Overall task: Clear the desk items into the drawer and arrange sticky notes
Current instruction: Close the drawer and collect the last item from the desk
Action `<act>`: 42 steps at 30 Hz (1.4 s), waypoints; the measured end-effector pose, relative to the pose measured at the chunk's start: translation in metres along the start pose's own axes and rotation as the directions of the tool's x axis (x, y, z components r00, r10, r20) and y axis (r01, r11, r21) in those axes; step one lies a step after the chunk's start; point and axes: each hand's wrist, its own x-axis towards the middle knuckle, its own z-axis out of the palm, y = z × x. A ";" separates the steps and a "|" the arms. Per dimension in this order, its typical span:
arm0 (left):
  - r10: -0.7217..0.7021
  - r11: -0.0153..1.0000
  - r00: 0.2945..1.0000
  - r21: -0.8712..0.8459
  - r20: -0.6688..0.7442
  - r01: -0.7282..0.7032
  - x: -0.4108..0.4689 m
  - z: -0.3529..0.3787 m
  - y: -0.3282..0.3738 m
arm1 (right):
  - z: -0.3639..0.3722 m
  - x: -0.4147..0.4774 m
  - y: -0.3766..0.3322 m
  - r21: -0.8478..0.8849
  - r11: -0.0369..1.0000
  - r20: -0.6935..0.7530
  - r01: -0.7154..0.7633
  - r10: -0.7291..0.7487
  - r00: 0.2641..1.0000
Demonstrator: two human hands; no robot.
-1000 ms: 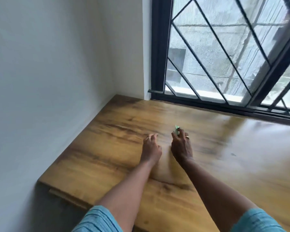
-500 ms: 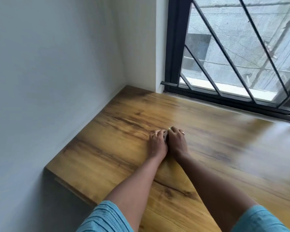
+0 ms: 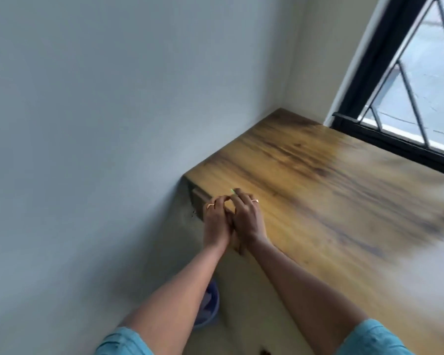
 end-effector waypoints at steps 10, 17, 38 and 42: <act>-0.267 0.963 0.962 -0.013 0.048 0.268 -0.134 0.006 -0.196 | 0.152 -0.146 -0.064 0.098 0.990 0.377 0.103 -0.133 0.916; -0.512 0.855 0.852 -0.029 0.112 0.518 -0.206 0.088 -0.300 | 0.281 -0.223 -0.003 -0.034 0.980 0.594 -0.198 0.179 0.784; -0.576 0.800 0.776 -0.018 0.258 0.600 -0.210 0.161 -0.333 | 0.334 -0.230 0.046 -0.115 0.983 0.816 -0.142 0.175 0.551; -0.672 0.712 0.699 -0.047 0.243 0.701 -0.214 0.141 -0.309 | 0.313 -0.238 0.033 -0.125 0.985 0.809 -0.117 0.170 0.563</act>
